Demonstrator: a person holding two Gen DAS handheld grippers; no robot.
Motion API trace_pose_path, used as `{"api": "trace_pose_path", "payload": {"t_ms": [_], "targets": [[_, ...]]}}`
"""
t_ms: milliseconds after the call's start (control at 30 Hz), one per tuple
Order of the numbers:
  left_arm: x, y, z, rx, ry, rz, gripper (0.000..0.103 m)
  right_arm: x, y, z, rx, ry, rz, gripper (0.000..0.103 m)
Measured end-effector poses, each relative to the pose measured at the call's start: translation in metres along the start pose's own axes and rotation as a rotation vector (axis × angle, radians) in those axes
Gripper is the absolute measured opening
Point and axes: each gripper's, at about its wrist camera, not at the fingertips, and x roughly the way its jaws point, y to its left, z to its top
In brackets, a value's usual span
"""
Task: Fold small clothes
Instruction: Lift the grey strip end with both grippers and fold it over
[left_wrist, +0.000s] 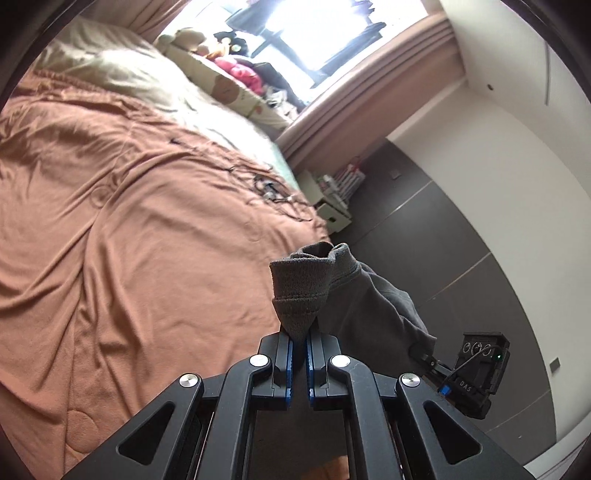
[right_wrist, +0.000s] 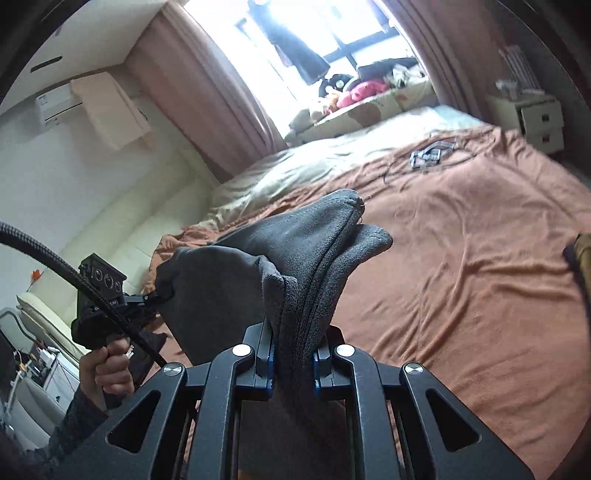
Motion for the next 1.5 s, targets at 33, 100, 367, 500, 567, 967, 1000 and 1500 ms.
{"api": "trace_pose_path", "payload": {"t_ms": [33,100,367,500,567,967,1000,1500], "targets": [[-0.003,-0.009,0.001,0.011,-0.004,-0.008,0.005,-0.013,0.003,0.002,-0.010,-0.012,-0.008,0.011],[-0.007,-0.032,0.003,0.040,-0.012,-0.028,0.005,-0.036,0.009,0.005,-0.030,-0.039,-0.022,0.011],[-0.006,-0.118,0.003,0.132,-0.015,-0.102,0.005,-0.140,0.024,0.016,-0.094,-0.142,-0.078,0.011],[0.006,-0.159,-0.003,0.175,0.003,-0.132,0.005,-0.186,0.024,0.016,-0.114,-0.175,-0.117,0.011],[0.015,-0.177,-0.007,0.192,0.019,-0.150,0.005,-0.207,0.023,0.013,-0.121,-0.184,-0.135,0.011],[0.105,-0.272,-0.041,0.227,0.146,-0.283,0.005,-0.308,0.002,-0.001,-0.114,-0.247,-0.275,0.011],[0.112,-0.278,-0.044,0.232,0.157,-0.288,0.005,-0.313,0.004,-0.004,-0.113,-0.251,-0.285,0.011],[0.197,-0.366,-0.098,0.313,0.300,-0.401,0.005,-0.354,0.036,-0.038,-0.072,-0.308,-0.463,0.010]]}}
